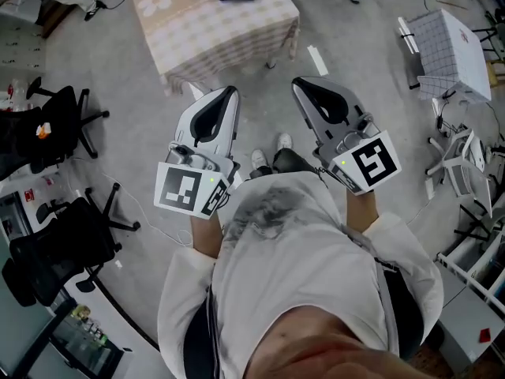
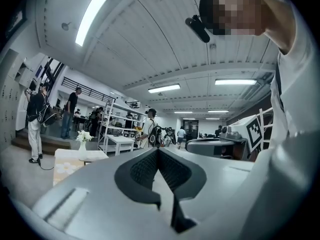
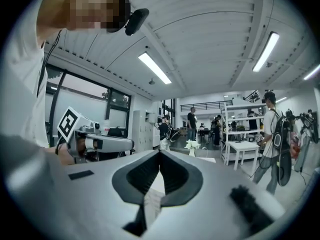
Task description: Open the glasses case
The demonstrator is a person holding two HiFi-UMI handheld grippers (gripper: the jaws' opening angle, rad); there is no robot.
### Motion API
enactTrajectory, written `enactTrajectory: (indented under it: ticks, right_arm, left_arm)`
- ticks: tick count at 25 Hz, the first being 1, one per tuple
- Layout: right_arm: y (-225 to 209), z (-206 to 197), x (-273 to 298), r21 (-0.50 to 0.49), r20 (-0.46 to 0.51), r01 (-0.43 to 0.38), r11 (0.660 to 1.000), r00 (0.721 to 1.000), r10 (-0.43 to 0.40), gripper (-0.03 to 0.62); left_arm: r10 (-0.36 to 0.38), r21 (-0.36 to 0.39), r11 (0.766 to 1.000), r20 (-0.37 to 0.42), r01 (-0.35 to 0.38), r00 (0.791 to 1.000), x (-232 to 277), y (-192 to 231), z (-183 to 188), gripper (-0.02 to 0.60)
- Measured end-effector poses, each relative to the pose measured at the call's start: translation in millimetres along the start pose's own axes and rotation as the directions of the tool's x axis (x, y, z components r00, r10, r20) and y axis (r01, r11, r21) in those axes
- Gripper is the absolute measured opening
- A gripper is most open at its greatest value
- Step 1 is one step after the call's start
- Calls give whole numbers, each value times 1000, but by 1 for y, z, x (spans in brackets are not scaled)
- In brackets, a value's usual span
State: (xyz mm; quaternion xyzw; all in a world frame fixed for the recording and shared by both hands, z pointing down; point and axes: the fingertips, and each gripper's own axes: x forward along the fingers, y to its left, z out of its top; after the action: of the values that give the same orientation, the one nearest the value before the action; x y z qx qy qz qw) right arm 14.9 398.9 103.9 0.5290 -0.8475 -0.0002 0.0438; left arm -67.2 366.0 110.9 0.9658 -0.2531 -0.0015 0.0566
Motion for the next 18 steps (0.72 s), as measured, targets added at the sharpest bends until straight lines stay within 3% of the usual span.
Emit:
enactTrajectory:
  ticks: [18]
  right_arm:
    - [-113,-2,66,44,47,-135,990,990,133,17]
  left_arm:
    - [97,19,995,-16,-97,995,115,46,8,3]
